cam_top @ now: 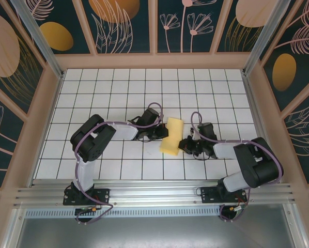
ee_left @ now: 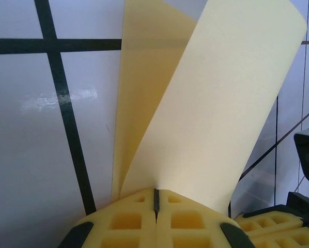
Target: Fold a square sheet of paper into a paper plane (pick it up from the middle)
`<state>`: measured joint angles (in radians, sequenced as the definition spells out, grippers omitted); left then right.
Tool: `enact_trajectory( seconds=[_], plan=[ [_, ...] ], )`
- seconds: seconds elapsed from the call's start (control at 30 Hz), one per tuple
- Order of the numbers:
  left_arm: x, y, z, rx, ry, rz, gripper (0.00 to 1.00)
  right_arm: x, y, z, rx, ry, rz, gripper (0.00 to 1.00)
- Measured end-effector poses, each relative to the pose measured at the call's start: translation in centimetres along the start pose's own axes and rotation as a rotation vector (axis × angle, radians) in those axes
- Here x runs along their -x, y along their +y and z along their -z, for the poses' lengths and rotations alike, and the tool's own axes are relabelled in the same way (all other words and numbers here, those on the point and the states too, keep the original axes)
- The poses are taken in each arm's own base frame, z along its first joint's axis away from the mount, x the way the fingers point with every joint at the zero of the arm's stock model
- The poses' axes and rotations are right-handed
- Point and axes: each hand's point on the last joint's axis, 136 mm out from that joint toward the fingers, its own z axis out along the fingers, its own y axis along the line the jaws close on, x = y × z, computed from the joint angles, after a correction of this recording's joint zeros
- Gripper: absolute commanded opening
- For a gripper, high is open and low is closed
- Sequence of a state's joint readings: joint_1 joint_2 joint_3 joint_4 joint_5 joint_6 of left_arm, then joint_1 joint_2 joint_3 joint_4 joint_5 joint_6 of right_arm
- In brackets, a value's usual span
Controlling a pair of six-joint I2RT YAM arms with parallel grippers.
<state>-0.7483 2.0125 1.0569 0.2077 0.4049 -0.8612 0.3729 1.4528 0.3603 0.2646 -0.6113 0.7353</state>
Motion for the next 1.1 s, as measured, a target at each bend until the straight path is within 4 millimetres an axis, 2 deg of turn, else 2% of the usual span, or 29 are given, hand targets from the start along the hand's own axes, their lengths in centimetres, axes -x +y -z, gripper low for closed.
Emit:
enact_trajectory(
  seconds=[0.13, 0.37, 0.43, 0.57, 0.77, 1.0, 1.1],
  plan=[
    [0.0, 0.0, 0.0, 0.000, 0.000, -0.001, 0.00, -0.2, 0.3, 0.4, 0.000, 0.000, 0.002, 0.08],
    [0.0, 0.0, 0.0, -0.002, 0.002, -0.003, 0.00, -0.9, 2.2, 0.7, 0.064, 0.023, 0.046, 0.09],
    [0.0, 0.0, 0.0, -0.002, 0.002, -0.003, 0.00, -1.3, 2.2, 0.3, 0.063, 0.042, 0.048, 0.09],
    [0.0, -0.1, 0.0, -0.003, 0.002, -0.004, 0.00, -2.1, 0.6, -0.4, 0.017, 0.075, 0.018, 0.09],
    [0.0, -0.1, 0.0, -0.002, 0.003, -0.004, 0.00, -2.1, 0.6, -0.2, 0.011, 0.072, 0.022, 0.09],
    [0.0, 0.0, 0.0, -0.002, 0.003, -0.004, 0.00, -2.4, 2.8, 0.8, 0.069, 0.059, 0.080, 0.09],
    [0.0, 0.0, 0.0, -0.002, 0.003, -0.004, 0.00, -3.2, 2.4, 0.5, 0.064, 0.083, 0.081, 0.09]
  ],
)
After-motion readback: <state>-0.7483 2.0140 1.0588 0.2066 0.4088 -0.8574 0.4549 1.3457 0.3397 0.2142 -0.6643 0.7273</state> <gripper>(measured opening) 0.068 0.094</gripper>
